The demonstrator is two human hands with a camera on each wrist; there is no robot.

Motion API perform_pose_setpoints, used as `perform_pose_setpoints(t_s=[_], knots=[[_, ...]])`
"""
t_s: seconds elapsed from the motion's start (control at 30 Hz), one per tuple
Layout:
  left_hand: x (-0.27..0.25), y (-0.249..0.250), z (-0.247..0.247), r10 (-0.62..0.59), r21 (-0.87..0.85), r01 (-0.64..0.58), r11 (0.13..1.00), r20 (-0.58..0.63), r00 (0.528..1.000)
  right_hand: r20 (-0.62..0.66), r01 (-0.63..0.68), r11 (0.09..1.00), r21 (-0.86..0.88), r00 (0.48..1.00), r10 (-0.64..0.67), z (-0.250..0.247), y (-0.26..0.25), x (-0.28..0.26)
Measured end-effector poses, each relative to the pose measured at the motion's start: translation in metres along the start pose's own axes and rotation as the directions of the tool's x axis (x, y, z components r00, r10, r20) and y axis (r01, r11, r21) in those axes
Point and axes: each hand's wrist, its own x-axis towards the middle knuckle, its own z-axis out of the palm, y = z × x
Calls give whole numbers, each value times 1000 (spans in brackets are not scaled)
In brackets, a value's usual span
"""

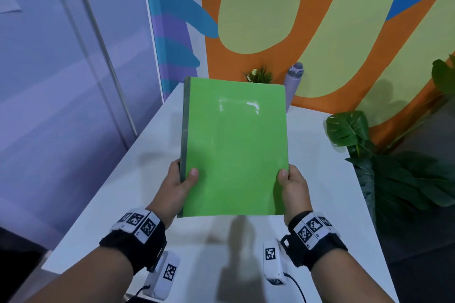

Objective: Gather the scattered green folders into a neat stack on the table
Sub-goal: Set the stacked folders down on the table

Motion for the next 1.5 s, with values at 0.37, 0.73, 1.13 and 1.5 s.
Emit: perform_pose_setpoints(t_s=[0.37, 0.73, 1.13, 1.5], knots=[[32, 3, 4, -90, -150, 60, 987, -203, 975, 354, -358, 660, 661, 924, 148, 8, 13, -8], [48, -13, 45, -191, -83, 203, 976, 130, 973, 316, -422, 519, 743, 905, 285, 12, 40, 15], [68, -98, -31, -315, 809, 254, 530, -90, 945, 37, -343, 548, 763, 869, 493, -41, 79, 120], [83, -146, -36, -363, 895, 259, 364, -120, 924, -170, -355, 535, 767, 691, 702, -41, 117, 190]])
